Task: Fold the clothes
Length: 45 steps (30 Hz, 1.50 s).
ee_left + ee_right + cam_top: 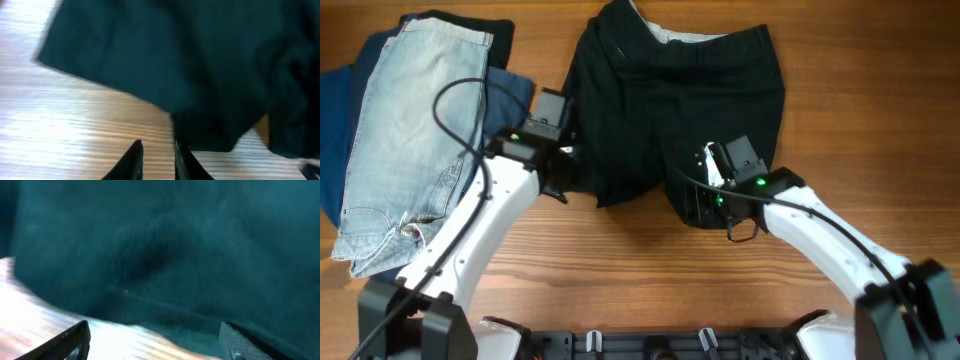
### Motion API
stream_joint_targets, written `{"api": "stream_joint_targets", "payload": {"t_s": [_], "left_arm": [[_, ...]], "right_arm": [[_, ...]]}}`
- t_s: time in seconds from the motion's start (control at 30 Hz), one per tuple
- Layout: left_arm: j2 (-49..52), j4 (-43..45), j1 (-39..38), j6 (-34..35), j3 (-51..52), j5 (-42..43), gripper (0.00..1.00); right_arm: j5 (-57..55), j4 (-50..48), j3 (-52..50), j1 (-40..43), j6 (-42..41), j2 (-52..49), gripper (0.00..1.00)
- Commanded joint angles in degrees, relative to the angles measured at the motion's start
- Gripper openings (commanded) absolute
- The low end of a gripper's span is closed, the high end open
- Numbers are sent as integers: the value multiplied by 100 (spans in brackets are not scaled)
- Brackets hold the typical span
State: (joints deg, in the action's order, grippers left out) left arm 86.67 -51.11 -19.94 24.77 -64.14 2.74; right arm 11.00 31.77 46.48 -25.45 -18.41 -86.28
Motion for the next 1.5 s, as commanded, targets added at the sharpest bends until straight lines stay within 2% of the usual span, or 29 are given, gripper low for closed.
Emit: {"api": "stream_joint_targets", "payload": {"t_s": [0.0, 0.03, 0.07, 0.13, 0.17, 0.4, 0.47, 0.5, 0.53, 0.6, 0.67, 0.8, 1.03, 1.17, 1.2, 1.27, 1.3, 1.37, 1.47], "left_arm": [[35, 420, -531, 35, 269, 236, 23], [35, 540, -745, 37, 328, 208, 24], [35, 555, -839, 37, 330, 146, 25], [33, 573, -966, 37, 330, -33, 25], [35, 575, -992, 39, 330, -90, 26], [33, 546, -979, 22, 330, -131, 26], [35, 431, -981, -9, 330, -129, 29], [42, 361, -984, -11, 332, -103, 32], [42, 326, -984, -9, 358, -81, 40], [46, 378, -990, -13, 514, -17, 50], [46, 551, -1014, -55, 754, 256, 54], [46, 796, -1102, -254, 922, 409, 56], [76, 1838, -1248, -699, 1357, 385, 60], [168, 1945, -1246, -811, 1591, 273, 60], [212, 1939, -1248, -809, 1637, 236, 56], [232, 1947, -1248, -802, 1637, 291, 38], [229, 1971, -1248, -774, 1635, 387, 24], [227, 2122, -1246, -750, 1635, 610, 6], [225, 2247, -1235, -435, 1565, 645, 4]], "right_arm": [[-264, -413, -44, -20, -157, -581, 79], [-310, -509, -44, -20, -245, -706, 68], [-361, -518, -44, -20, -304, -730, 62], [-431, -503, -37, -20, -442, -686, 15], [-428, -505, -31, -7, -463, -669, 4], [-426, 363, 68, 323, -540, -142, 4], [-424, 601, 68, 446, -527, -24, 5], [-422, 658, 68, 494, -516, -11, 8], [-424, 669, 68, 520, -505, -11, 13], [-422, 614, 68, 531, -444, -11, 30], [-424, 601, 68, 562, -426, -11, 34], [-417, 601, 70, 778, -400, -11, 34], [-11, 538, 76, 1373, -42, -11, 34], [151, 514, 76, 1633, 72, -7, 34], [210, 514, 85, 1714, 138, -7, 34], [356, 542, 142, 1816, 197, -7, 34], [413, 573, 186, 1875, 203, -4, 34], [546, 627, 262, 1982, 348, 7, 34], [584, 708, 304, 2127, 428, 94, 34]]}}
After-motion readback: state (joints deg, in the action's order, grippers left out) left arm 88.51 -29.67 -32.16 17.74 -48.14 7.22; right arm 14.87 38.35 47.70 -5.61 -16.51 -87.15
